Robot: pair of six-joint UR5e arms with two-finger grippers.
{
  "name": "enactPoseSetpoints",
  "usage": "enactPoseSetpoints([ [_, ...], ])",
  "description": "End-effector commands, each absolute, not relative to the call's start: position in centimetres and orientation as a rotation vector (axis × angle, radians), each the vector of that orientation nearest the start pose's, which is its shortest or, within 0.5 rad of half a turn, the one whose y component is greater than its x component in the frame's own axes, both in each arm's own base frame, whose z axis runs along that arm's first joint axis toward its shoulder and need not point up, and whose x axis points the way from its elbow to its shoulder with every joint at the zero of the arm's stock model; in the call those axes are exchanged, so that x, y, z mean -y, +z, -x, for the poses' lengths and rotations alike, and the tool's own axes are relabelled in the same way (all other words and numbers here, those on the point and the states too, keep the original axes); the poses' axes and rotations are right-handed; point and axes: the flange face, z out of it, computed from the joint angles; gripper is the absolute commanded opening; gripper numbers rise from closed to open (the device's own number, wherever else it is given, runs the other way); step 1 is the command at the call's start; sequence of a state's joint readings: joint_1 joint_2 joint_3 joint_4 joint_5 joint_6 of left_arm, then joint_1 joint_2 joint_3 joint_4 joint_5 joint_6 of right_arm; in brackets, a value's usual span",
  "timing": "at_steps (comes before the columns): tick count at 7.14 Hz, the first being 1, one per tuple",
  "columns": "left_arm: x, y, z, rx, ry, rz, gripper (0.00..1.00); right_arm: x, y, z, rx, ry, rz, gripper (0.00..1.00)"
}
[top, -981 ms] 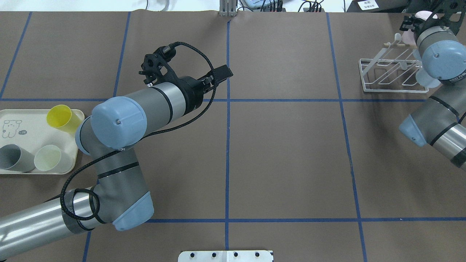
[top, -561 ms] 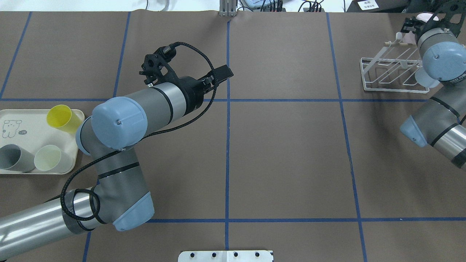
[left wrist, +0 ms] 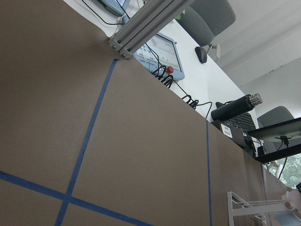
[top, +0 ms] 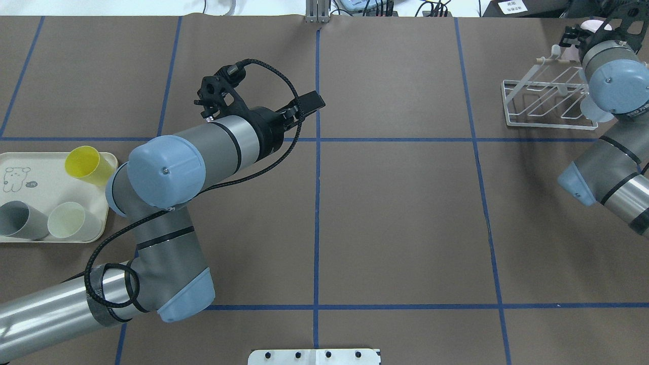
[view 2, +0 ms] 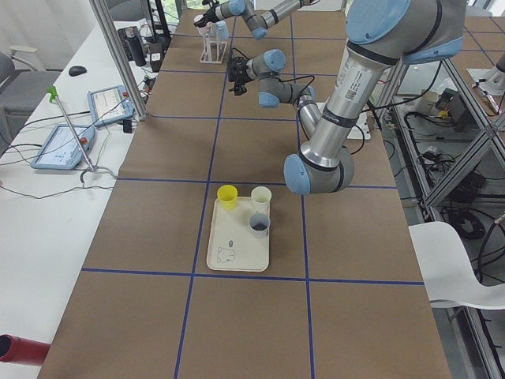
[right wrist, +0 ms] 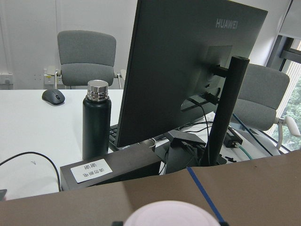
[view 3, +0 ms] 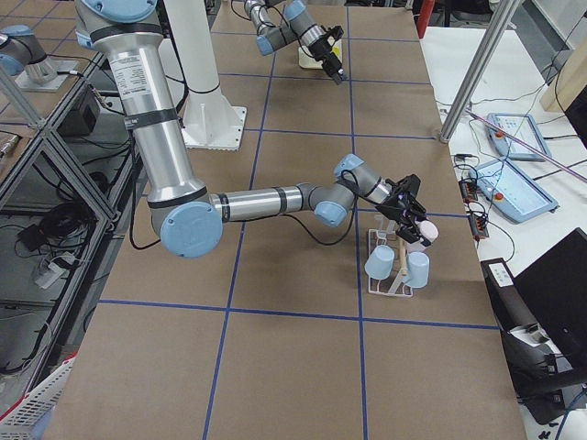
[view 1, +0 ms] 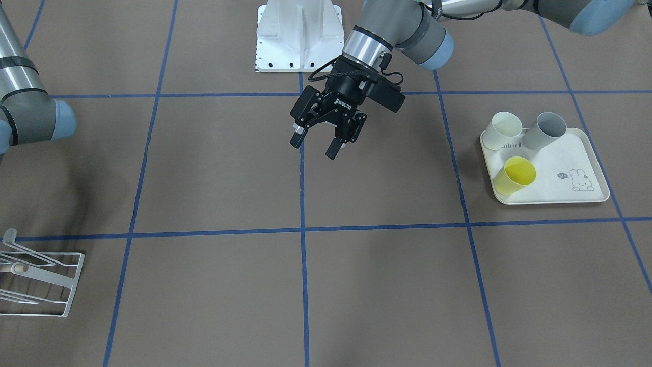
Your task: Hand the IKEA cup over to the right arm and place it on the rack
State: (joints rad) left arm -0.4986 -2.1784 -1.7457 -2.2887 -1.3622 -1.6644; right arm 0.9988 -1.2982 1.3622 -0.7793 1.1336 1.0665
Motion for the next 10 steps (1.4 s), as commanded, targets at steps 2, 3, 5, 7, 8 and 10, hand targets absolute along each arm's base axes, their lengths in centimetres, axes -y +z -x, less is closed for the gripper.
enactPoseSetpoints([
  [2, 43.4, 14.2, -47.5, -1.459, -0.630, -0.475, 1.00, 62.9, 53.8, 19.7, 0.330, 0.639, -0.882, 0.01],
  [3, 43.4, 14.2, -47.5, -1.460, -0.630, -0.472, 1.00, 63.0, 53.7, 19.7, 0.331, 0.638, -0.883, 0.62],
  [5, 43.4, 14.2, -47.5, -1.462, -0.630, -0.472, 1.00, 62.7, 54.2, 19.4, 0.317, 0.624, -0.881, 1.00],
  [7, 43.3, 14.1, -47.5, -1.466, -0.630, -0.473, 1.00, 62.5, 54.0, 19.1, 0.324, 0.592, -0.908, 1.00],
  [8, 43.4, 14.1, -47.5, -1.465, -0.630, -0.473, 1.00, 62.5, 53.9, 19.0, 0.325, 0.594, -0.911, 1.00],
  [10, 43.4, 14.2, -47.5, -1.465, -0.630, -0.473, 1.00, 62.8, 52.6, 17.9, 0.374, 0.598, -0.919, 1.00],
])
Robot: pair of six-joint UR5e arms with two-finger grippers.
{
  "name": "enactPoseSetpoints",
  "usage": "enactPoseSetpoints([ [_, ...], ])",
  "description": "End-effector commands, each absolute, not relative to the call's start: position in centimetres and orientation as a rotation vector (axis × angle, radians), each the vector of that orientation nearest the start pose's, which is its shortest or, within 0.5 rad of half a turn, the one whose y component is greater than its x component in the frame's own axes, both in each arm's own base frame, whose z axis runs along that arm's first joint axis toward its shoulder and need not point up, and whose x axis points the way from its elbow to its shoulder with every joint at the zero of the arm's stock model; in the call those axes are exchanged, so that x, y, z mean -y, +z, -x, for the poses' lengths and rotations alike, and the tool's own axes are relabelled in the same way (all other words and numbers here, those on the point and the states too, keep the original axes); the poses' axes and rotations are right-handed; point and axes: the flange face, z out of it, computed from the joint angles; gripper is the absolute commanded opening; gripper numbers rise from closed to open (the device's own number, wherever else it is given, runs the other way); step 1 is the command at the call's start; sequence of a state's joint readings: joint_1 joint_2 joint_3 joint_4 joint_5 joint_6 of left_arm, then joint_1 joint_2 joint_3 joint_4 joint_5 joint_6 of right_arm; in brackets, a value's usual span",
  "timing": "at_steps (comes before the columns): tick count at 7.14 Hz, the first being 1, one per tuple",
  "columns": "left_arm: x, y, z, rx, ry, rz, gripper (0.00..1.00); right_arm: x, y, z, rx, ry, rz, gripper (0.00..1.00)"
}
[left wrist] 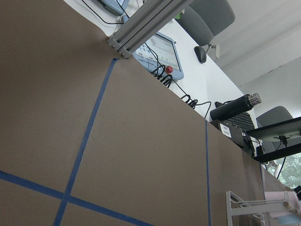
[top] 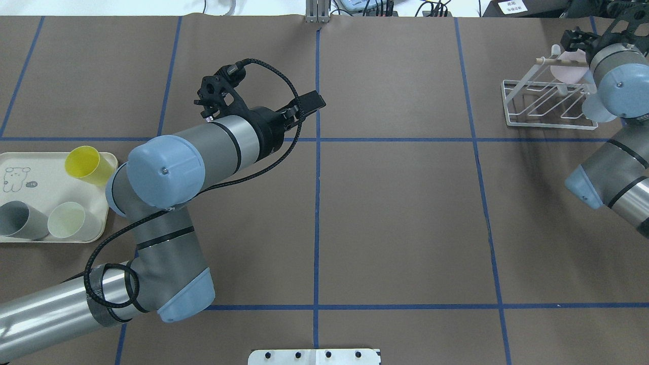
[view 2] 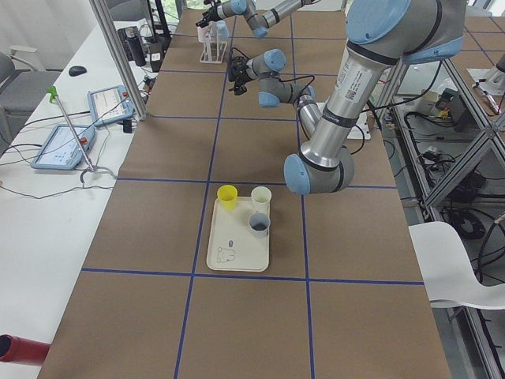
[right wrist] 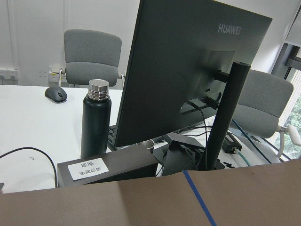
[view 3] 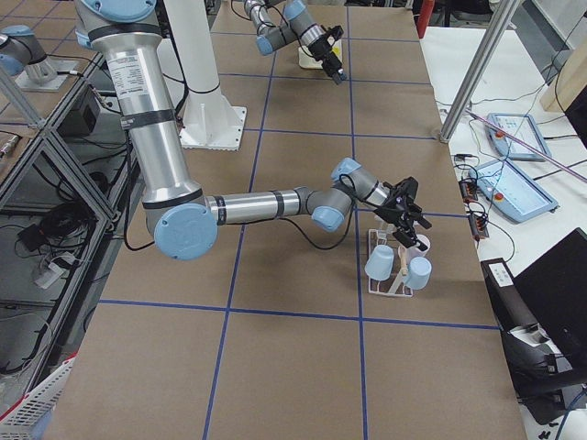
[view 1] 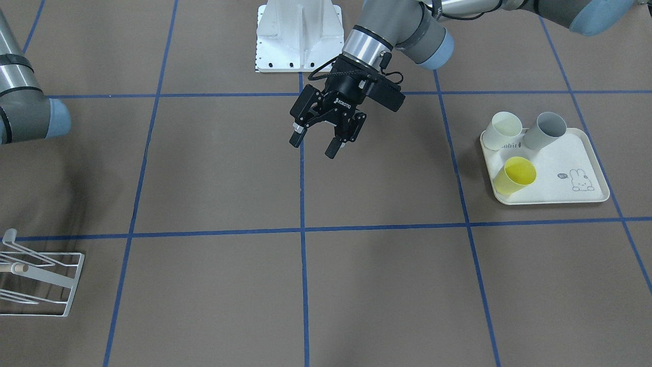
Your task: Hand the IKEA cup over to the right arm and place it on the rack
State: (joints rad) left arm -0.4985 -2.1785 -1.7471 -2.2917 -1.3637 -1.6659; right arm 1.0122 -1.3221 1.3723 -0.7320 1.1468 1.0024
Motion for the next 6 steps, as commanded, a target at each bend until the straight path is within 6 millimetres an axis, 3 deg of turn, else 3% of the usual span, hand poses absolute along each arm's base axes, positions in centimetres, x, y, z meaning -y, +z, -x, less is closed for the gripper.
enactPoseSetpoints([
  [1, 43.4, 14.2, -47.4, -1.465, -0.631, -0.474, 1.00, 62.7, 52.5, 16.1, 0.413, 0.596, -0.909, 1.00],
  [3, 43.7, 14.0, -46.7, -1.465, -0.629, -0.488, 1.00, 59.8, 50.2, 12.3, 0.467, 0.557, -0.921, 1.00],
  [4, 44.2, 15.1, -45.9, -1.448, -0.616, -0.473, 1.00, 56.9, 49.2, 11.0, 0.522, 0.539, -0.908, 1.00],
  [6, 46.2, 15.5, -41.0, -1.354, -0.554, -0.421, 1.00, 52.2, 46.5, 9.9, 0.649, 0.493, -0.875, 1.00],
])
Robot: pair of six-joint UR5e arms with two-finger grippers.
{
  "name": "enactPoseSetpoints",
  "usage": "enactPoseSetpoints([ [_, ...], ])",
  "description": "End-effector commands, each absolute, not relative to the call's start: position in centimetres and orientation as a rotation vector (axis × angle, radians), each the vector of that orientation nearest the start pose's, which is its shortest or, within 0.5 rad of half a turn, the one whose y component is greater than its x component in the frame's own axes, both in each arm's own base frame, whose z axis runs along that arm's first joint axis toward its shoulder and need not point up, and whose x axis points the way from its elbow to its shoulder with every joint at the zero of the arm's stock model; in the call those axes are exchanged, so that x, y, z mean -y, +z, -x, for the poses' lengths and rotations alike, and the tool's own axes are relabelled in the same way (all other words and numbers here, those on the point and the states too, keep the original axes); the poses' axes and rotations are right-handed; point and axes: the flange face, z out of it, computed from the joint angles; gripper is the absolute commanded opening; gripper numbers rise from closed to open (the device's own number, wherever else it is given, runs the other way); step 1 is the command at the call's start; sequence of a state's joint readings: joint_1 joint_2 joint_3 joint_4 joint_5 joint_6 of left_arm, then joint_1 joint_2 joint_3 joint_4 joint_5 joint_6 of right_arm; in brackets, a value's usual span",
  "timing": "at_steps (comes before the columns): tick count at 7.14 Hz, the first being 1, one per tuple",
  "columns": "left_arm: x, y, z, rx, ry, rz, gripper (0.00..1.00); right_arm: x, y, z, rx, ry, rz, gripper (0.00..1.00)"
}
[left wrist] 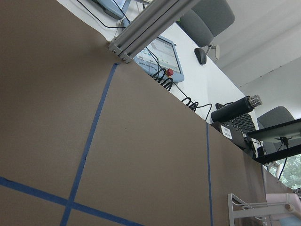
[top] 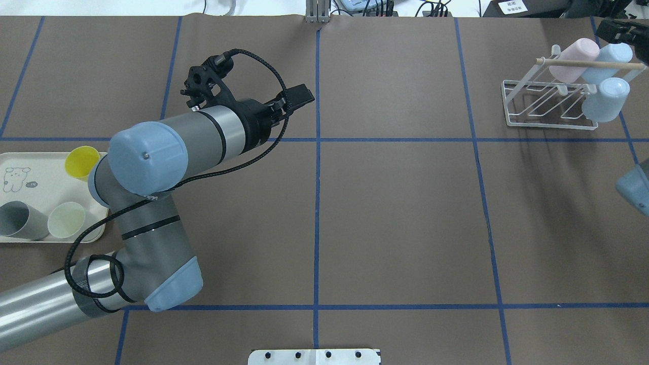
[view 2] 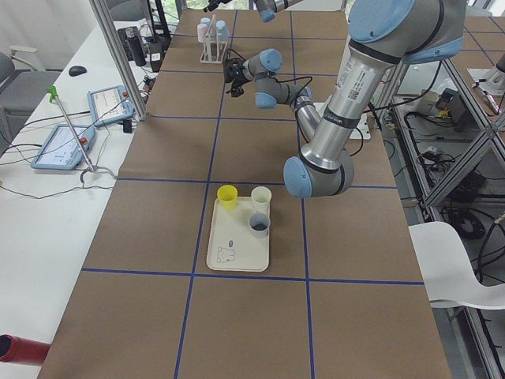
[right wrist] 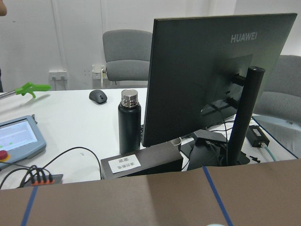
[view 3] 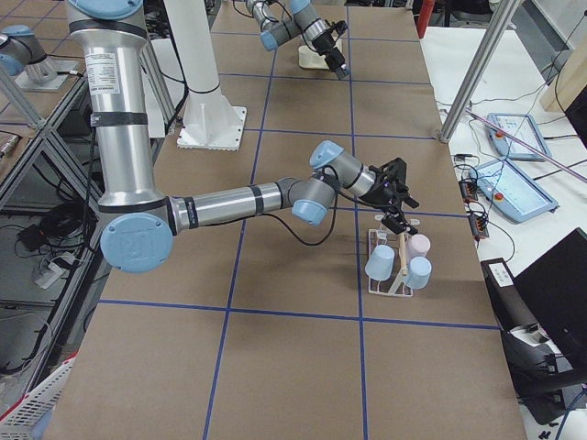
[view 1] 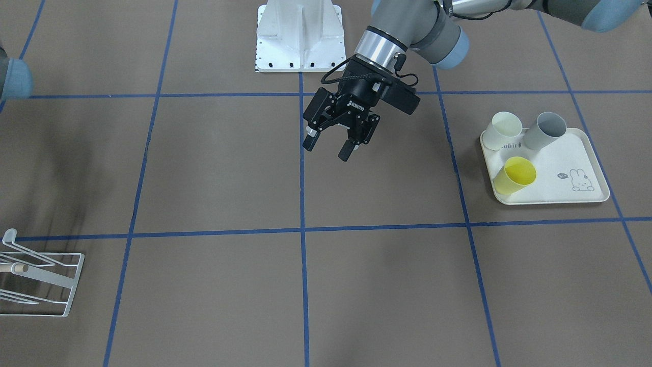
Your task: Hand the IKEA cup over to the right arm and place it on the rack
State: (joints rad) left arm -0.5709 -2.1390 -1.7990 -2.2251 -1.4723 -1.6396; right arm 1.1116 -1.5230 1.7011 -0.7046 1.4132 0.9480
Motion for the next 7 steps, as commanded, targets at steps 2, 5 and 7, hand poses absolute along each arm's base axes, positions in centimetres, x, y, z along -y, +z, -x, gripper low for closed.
enactPoseSetpoints([
  [2, 46.0, 16.9, -35.6, -1.176, -0.418, -0.444, 1.00, 49.0, 44.6, 9.9, 0.796, 0.481, -0.791, 1.00],
  [5, 48.1, 25.9, -25.4, -1.057, -0.191, -0.290, 1.00, 46.3, 39.7, 11.2, 1.104, 0.561, -0.575, 1.00],
  [7, 46.2, 36.4, -21.4, -0.931, -0.015, -0.233, 1.00, 45.2, 36.9, 11.8, 1.232, 0.602, -0.462, 1.00],
])
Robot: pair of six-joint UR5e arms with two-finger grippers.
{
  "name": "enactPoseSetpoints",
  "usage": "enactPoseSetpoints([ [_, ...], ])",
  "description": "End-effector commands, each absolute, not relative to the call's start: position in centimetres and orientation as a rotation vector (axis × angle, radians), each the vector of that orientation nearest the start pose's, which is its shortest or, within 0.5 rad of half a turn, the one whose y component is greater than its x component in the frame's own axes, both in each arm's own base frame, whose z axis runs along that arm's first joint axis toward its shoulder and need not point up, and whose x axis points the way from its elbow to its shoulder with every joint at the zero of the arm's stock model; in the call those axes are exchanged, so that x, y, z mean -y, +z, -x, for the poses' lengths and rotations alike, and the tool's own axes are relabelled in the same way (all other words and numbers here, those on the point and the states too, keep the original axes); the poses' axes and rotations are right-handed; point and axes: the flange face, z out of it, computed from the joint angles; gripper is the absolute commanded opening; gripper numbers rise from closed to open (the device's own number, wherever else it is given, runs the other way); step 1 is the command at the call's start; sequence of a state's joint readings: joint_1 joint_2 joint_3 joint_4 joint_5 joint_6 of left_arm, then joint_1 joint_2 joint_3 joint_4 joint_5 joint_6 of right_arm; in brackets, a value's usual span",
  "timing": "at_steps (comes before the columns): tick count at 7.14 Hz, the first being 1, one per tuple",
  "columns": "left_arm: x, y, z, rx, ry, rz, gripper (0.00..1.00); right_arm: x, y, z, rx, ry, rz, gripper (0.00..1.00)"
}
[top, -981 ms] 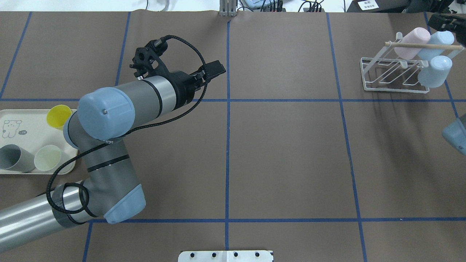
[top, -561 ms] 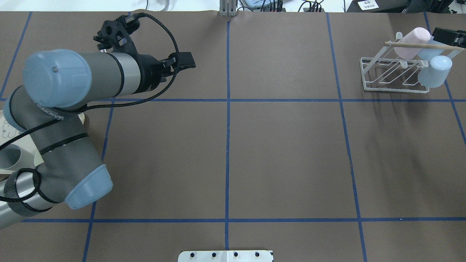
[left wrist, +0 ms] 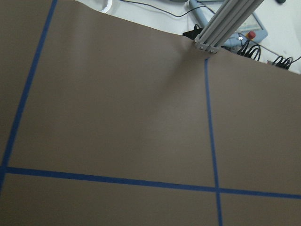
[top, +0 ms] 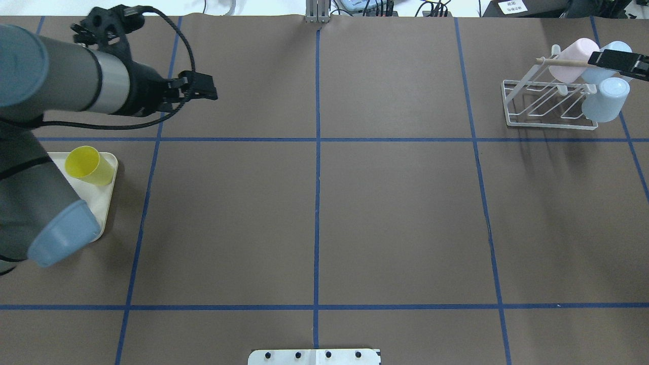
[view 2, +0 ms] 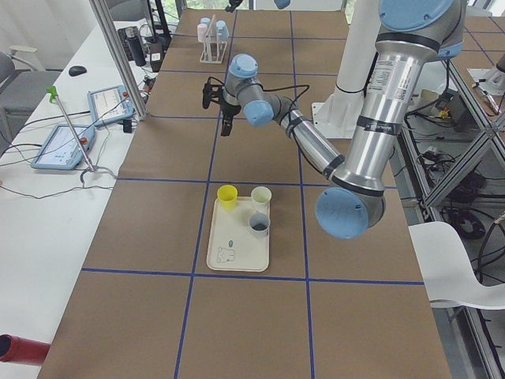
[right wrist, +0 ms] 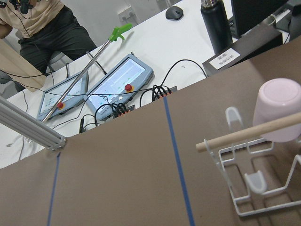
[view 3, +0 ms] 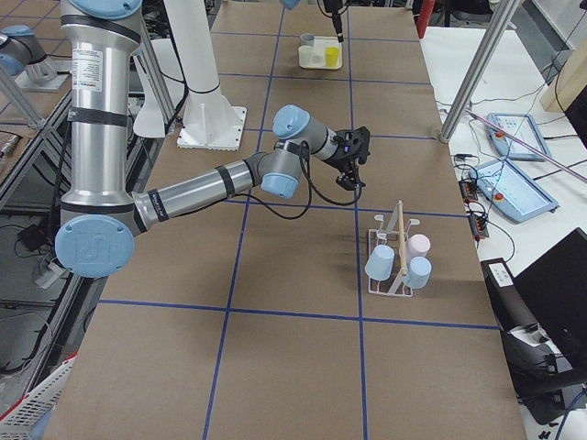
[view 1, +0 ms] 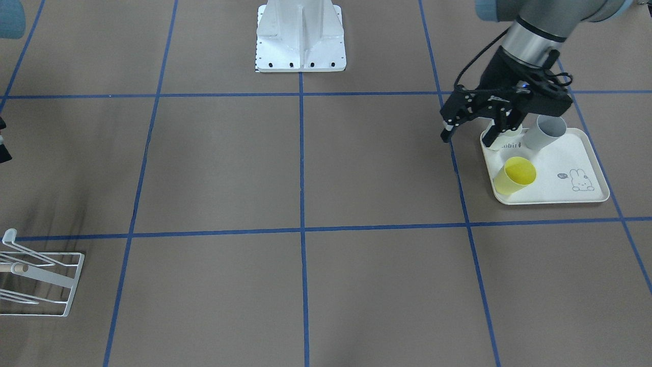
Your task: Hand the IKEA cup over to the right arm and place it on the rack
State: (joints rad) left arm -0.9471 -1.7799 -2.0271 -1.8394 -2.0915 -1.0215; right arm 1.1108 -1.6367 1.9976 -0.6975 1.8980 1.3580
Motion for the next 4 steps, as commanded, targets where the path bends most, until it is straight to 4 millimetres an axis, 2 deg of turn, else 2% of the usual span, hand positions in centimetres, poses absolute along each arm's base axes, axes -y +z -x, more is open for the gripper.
enactPoseSetpoints([
  [1, 45.3, 39.9, -20.1, -0.884, 0.054, -0.226, 1.00, 45.6, 35.4, 12.5, 1.280, 0.625, -0.425, 1.00],
  [2, 44.2, 43.0, -18.9, -0.852, 0.112, -0.205, 1.00, 45.7, 33.8, 14.6, 1.328, 0.633, -0.383, 1.00],
  [4, 43.2, 48.6, -16.1, -0.817, 0.193, -0.137, 1.00, 45.6, 31.1, 17.7, 1.404, 0.651, -0.310, 1.00],
])
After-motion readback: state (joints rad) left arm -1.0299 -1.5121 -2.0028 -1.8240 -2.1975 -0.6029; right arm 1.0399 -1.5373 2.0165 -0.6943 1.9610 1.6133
